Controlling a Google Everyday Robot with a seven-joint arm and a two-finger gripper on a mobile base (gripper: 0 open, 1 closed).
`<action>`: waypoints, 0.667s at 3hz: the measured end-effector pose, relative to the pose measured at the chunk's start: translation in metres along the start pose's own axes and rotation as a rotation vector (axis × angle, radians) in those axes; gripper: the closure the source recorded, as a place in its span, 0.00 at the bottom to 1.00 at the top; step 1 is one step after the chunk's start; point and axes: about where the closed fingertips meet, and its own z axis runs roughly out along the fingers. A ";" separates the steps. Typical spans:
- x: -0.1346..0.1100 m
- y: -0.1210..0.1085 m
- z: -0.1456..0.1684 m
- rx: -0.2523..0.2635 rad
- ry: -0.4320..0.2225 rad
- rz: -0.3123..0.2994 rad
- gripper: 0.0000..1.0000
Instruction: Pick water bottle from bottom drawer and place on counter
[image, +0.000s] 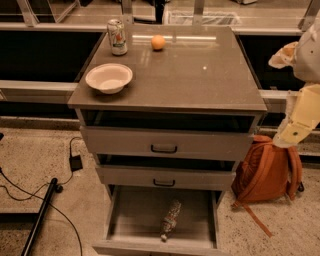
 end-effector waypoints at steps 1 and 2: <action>-0.013 0.019 0.015 -0.016 -0.181 0.008 0.00; -0.037 0.053 0.087 -0.097 -0.390 0.007 0.00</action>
Offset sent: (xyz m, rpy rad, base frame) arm -0.0452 0.1472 -0.2594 0.7554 0.1871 0.1422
